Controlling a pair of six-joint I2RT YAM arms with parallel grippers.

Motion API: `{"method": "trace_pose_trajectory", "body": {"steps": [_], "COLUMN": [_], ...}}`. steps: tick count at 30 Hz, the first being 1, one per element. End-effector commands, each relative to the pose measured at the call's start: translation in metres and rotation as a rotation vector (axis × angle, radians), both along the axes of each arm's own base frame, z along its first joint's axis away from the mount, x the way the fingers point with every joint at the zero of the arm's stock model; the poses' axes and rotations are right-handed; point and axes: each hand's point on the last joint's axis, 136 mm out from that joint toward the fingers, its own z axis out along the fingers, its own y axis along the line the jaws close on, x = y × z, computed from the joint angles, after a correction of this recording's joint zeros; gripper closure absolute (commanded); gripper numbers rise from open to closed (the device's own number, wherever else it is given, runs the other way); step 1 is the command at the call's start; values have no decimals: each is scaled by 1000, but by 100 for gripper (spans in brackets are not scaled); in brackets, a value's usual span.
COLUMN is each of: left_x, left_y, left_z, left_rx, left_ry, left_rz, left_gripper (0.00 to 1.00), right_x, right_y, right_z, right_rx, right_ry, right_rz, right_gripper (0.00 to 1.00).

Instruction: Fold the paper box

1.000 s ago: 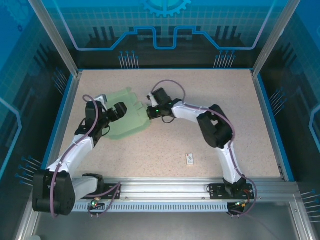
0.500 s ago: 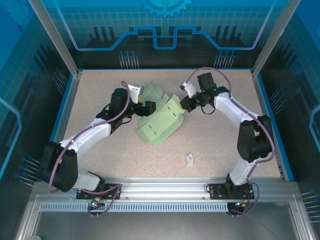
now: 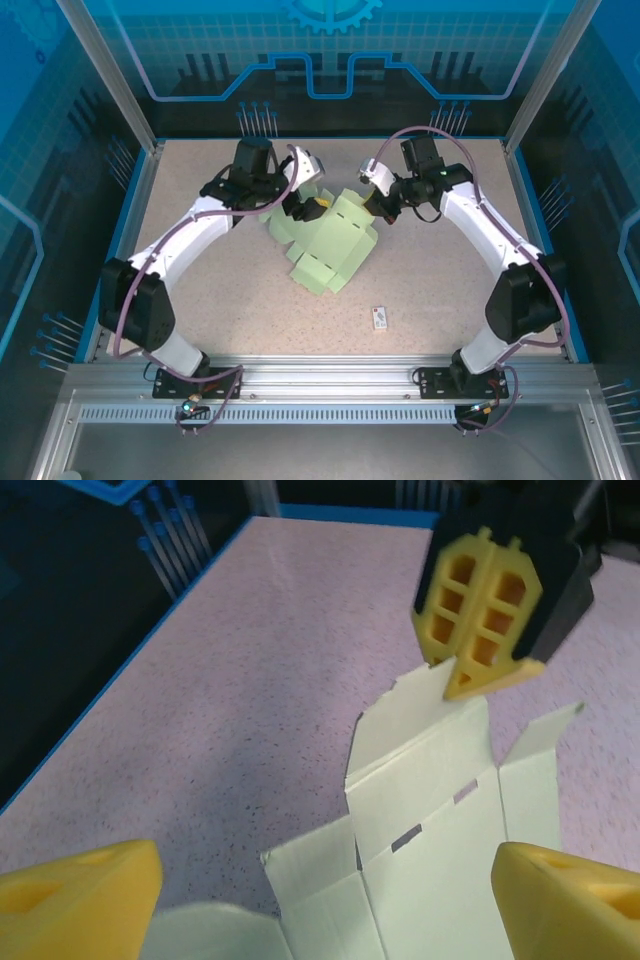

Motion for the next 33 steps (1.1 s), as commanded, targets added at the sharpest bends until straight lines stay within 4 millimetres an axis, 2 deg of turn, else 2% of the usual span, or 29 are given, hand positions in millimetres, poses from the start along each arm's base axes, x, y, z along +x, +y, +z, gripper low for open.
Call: {"method": "trace_pose_trajectory", "body": {"steps": [1,6,13,24,33], "left_x": [-19,-22,-22,-22,-19], "left_y": [-9,-15,-17,-19,-20], "left_z": [-9,-12,-15,-22,-22], "left_rx": [69,95,134,174,204], "left_ry": [16,71,144,189,196], "left_rz": [-189,-275,-325,-355,-350], "left_gripper": [12,15,38,61,84], "right_x": [-17,-18,-22,-23,-23], "right_y": [8,7,8,6,6], "right_z": [18,22,27,34,37], "right_rx": [13,3,-3,-4,4], "right_ry": [-52,-69,-84,-112,-123], "right_rz": [78,81,82,79,73], "right_gripper": [96,96,96,97,98]}}
